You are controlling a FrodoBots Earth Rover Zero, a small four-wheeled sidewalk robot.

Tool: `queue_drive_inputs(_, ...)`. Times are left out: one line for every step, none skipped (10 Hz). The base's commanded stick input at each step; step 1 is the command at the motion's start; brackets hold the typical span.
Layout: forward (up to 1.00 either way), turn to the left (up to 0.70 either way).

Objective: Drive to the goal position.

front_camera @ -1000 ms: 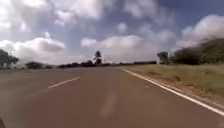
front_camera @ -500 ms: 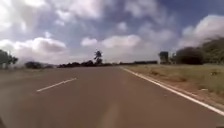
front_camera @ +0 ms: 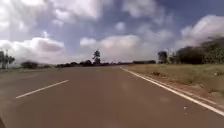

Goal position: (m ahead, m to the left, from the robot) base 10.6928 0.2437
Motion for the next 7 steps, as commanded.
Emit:
queue_drive_inputs(1.00, 0.00)
queue_drive_inputs(1.00, 0.00)
queue_drive_inputs(1.00, 0.00)
queue_drive_inputs(1.00, 0.00)
queue_drive_inputs(1.00, 0.00)
queue_drive_inputs(1.00, 0.00)
queue_drive_inputs(1.00, 0.00)
